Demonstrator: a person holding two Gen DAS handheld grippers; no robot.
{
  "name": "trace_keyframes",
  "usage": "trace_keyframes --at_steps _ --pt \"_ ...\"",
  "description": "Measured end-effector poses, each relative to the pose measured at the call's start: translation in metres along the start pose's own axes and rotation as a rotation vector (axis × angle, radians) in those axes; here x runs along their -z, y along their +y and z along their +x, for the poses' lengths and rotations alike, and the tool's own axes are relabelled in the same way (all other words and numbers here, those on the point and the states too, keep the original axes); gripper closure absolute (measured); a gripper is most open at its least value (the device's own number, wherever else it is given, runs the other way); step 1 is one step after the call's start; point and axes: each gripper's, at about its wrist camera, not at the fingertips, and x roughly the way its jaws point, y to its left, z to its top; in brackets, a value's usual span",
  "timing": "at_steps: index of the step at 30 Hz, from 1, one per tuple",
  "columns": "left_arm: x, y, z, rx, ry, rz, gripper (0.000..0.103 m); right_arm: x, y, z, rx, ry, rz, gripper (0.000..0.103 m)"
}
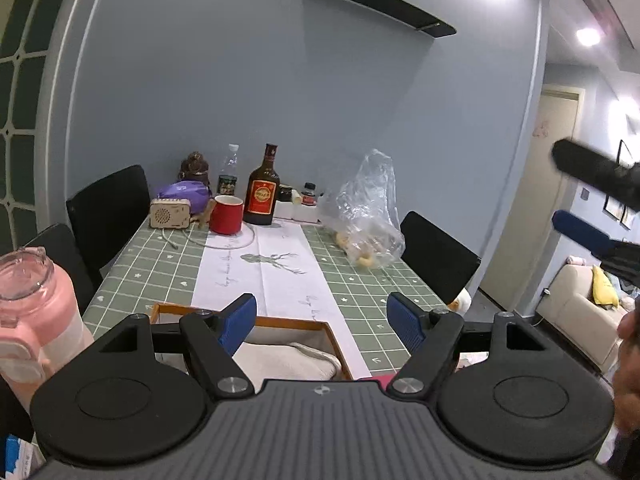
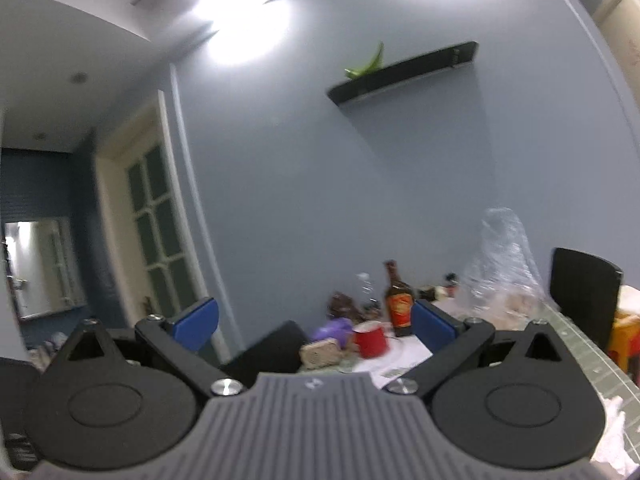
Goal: Organize soft objects
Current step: 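Withdraw both tools to the table and reach right tool toward the white tissue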
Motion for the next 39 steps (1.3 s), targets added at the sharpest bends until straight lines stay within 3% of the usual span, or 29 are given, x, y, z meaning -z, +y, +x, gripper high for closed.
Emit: trace_keyframes --at_steps 2,5,8,12,15,18,20,24,26,34,39 --pt "-0.001 -0.001 -0.005 0.013 -0.021 -0.012 0.016 -0.004 -0.004 -0.002 0.007 0.021 0.014 0.003" --pt "0.0 -0.007 -0.013 0.042 -0.042 -0.007 0.015 -0.012 -0.012 -0.007 0.048 0.071 -0.063 0.003" --pt "0.004 -0.023 -0.013 0.038 -0.039 0.054 0.015 -0.017 -0.025 -0.013 0.12 0.086 -0.154 0.003" --pt "0.012 -0.047 -0.012 0.024 -0.046 0.143 0.015 -0.009 -0.06 -0.024 0.222 0.085 -0.133 0.003" --pt "0.019 -0.062 -0.012 0.035 -0.052 0.158 0.015 0.008 -0.096 -0.024 0.328 0.126 -0.145 0.003" --pt "0.027 -0.078 -0.011 0.1 -0.036 0.201 0.015 0.035 -0.137 -0.024 0.466 0.184 -0.165 0.003" --pt "0.032 -0.088 -0.009 0.106 -0.037 0.241 0.015 0.052 -0.173 -0.026 0.496 0.177 -0.149 0.003" --pt "0.038 -0.107 -0.002 0.07 -0.013 0.274 0.015 0.094 -0.229 -0.035 0.562 0.111 -0.019 0.003" --pt "0.038 -0.118 0.0 0.044 0.017 0.292 0.015 0.102 -0.242 -0.035 0.614 0.175 0.059 0.003" --pt "0.025 -0.184 -0.004 0.011 -0.003 0.348 0.015 0.103 -0.259 -0.041 0.633 0.19 0.143 0.003" --pt "0.02 -0.226 0.014 0.024 0.02 0.324 0.015 0.105 -0.273 -0.053 0.625 0.176 0.223 0.003"
